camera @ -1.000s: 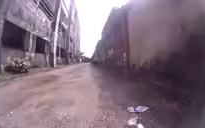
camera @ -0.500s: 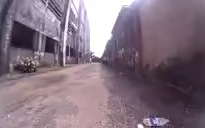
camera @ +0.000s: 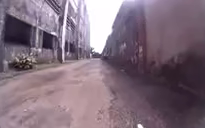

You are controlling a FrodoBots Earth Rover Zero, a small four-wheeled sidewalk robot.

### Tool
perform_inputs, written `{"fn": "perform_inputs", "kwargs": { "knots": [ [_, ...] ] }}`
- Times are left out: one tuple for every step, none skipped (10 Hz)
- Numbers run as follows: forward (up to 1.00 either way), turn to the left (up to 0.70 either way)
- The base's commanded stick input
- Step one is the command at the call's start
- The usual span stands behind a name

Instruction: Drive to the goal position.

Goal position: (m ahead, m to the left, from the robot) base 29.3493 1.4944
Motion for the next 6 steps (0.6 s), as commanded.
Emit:
{"fn": "perform_inputs", "kwargs": {
  "knots": [
    [0.5,0.0],
    [0.5,0.0],
    [0.5,0.0],
    [0.5,0.0],
    [0.5,0.0],
    [0.5,0.0]
  ]
}}
